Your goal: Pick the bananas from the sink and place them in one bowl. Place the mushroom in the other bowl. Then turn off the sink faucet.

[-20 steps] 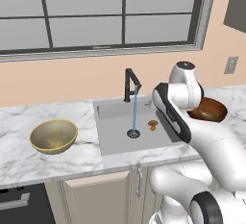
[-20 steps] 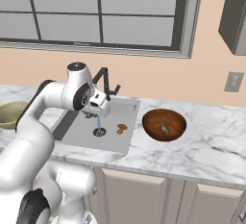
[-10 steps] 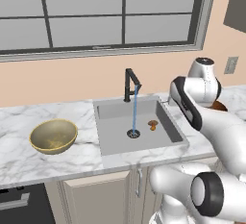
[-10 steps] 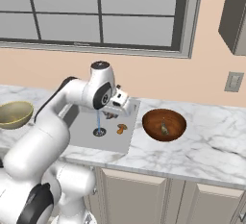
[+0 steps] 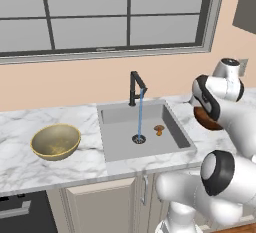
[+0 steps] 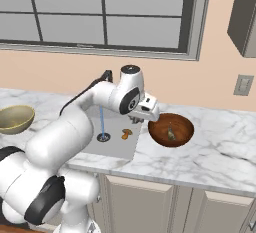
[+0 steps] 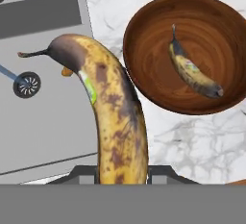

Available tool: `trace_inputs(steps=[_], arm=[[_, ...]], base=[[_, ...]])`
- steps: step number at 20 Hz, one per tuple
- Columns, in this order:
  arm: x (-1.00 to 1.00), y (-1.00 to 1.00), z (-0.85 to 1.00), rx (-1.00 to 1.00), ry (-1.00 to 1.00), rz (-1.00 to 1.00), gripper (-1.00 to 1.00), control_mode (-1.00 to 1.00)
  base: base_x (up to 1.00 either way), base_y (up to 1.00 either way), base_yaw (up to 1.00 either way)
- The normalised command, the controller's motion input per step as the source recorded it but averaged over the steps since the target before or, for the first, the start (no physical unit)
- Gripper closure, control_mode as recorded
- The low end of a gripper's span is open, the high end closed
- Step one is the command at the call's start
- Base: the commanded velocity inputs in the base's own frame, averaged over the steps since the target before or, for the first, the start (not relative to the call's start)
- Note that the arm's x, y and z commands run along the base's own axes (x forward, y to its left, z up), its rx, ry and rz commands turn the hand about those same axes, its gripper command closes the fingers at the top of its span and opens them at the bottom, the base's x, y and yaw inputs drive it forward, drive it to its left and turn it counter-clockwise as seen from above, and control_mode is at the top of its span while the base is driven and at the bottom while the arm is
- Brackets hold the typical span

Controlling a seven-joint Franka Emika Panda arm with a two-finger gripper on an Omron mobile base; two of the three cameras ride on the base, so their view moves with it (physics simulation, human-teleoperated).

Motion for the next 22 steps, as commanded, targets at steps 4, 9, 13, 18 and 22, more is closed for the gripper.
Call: trace_inputs(steps=[4,9,13,18,22], arm=[[0.27,-0.53,-0.04,0.00,0.00,0.00,1.00,-1.00],[0.27,-0.47,-0.19,0.00,0.00,0.00,1.00,-1.00],[0.29,-0.39,-0.39,0.00,0.00,0.00,1.00,-1.00],[0.41,-0.27,-0.40,0.00,0.00,0.00,1.00,-1.00],[0.24,-0.27,-0.24,0.00,0.08,0.00,1.00,-1.00]], base=[[0.00,0.00,0.00],[0.00,0.00,0.00],[0.00,0.00,0.00],[0.00,0.00,0.00],[0.00,0.00,0.00]])
